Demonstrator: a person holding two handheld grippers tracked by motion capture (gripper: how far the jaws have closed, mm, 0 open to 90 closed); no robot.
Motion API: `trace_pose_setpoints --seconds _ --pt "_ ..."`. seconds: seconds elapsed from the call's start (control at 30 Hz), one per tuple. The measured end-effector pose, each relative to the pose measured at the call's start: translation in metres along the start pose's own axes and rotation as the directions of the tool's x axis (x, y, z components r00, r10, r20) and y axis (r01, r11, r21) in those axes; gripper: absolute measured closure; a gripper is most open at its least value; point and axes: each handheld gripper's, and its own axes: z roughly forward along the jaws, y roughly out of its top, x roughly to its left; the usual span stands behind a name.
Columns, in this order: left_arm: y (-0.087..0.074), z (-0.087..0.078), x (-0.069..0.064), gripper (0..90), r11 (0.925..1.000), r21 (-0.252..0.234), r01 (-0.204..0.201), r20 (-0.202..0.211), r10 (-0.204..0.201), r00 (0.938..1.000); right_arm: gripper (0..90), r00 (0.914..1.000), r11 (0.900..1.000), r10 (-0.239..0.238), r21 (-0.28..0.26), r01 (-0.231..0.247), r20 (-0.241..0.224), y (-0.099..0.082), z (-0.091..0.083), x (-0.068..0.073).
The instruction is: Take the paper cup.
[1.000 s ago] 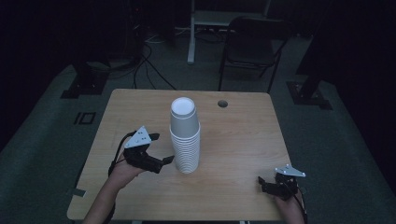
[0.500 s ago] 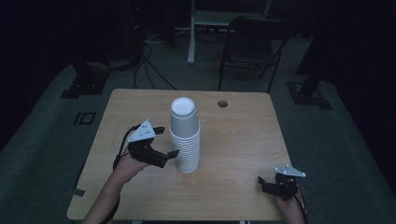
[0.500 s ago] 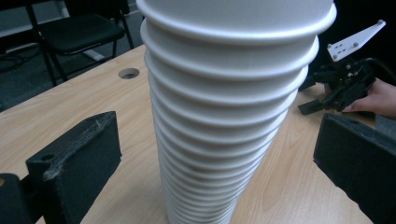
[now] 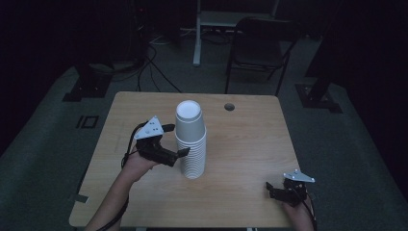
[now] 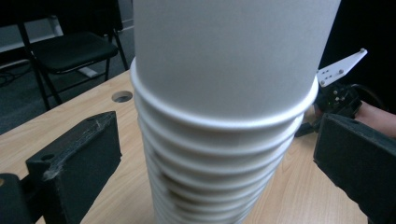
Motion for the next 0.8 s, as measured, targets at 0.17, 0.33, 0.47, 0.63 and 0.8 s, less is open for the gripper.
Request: trace_pose_setpoints --seconds 0.17,0.33,0.47,0.63,0.8 --pt "0.001 0.005 -0.001 1.0 1.0 -0.005 -0.004 0.003 0.004 1.0 11.6 1.0 1.0 -0.002 0.0 0.002 -0.001 0.0 0.0 0.0" --pt "0.001 0.008 0.001 1.0 0.9998 -0.018 0.002 0.002 -0.002 1.0 11.6 1.0 1.0 -0.002 0.0 0.002 -0.001 0.0 0.0 0.0" --pt "0.0 0.01 0.003 1.0 0.9996 -0.028 0.01 0.013 -0.01 0.9999 11.6 1.0 1.0 -0.002 0.0 0.002 -0.001 0.0 0.0 0.0" --pt "-0.001 0.013 0.003 1.0 0.9995 -0.029 0.01 0.013 -0.01 0.9999 11.6 1.0 1.0 -0.003 0.0 0.003 -0.002 0.0 0.0 0.0" --pt "-0.001 0.015 0.003 3.0 0.9993 -0.037 0.01 0.015 -0.009 0.9998 11.6 1.0 1.0 -0.004 0.0 0.004 -0.004 0.0 0.0 0.0"
